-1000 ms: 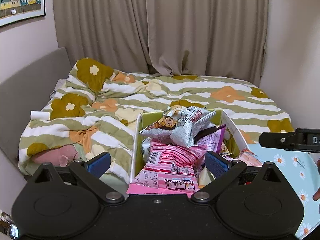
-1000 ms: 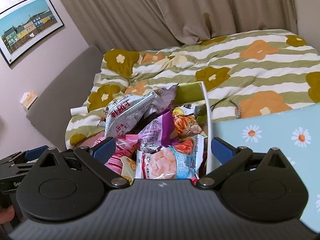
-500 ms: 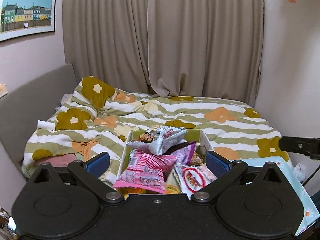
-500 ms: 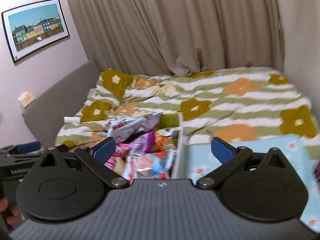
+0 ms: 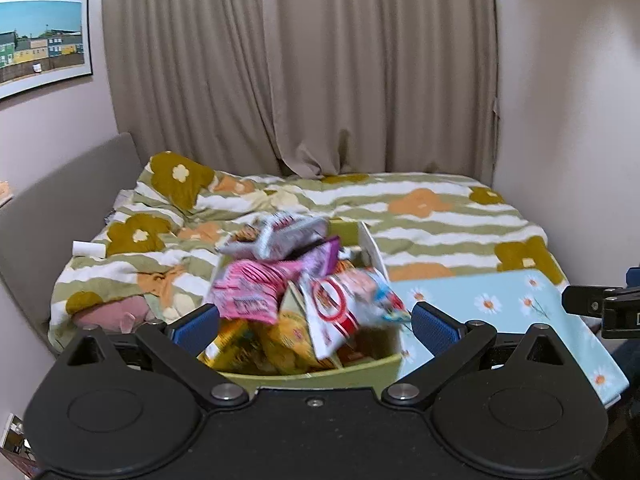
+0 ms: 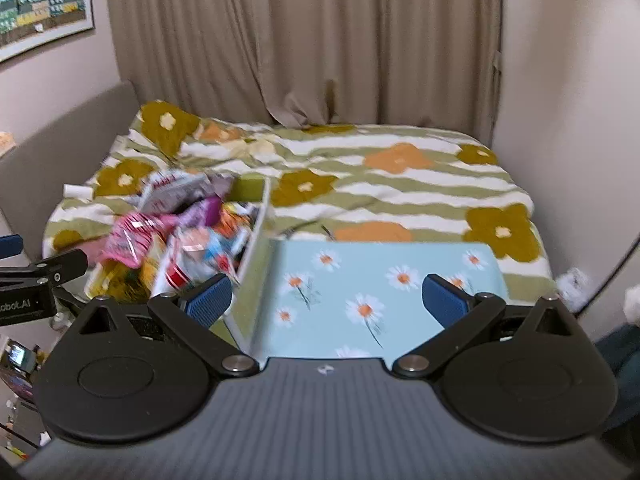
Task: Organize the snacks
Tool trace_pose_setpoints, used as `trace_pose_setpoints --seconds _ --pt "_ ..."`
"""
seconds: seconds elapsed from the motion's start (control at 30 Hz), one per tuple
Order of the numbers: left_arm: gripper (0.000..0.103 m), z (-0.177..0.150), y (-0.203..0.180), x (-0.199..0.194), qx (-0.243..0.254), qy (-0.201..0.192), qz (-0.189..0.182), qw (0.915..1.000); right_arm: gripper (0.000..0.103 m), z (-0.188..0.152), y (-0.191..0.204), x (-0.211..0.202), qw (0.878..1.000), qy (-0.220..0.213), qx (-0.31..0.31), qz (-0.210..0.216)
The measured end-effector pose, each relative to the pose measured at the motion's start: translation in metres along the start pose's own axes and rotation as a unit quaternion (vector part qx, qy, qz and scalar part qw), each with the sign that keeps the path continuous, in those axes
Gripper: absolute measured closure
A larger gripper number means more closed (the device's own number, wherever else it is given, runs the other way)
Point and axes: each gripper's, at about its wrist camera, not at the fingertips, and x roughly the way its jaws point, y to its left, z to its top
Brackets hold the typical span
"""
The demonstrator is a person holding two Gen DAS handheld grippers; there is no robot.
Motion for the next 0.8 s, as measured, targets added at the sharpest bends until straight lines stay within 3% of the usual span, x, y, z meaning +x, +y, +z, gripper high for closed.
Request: trace_pose_setpoints --seconds 0.27,0.8 --pt "0.0 -0.009 -0.011 -0.006 0.01 0.001 -0.006 0.9999 0.0 -0.02 -0.014 -0.003 0.999 0.023 0.019 -0.016" --pt "0.0 -0.01 -0.01 -0.009 0.012 0.001 -0.013 0.9998 0.0 -0.023 -0.018 -0.007 0.999 0.021 0.031 -0.023"
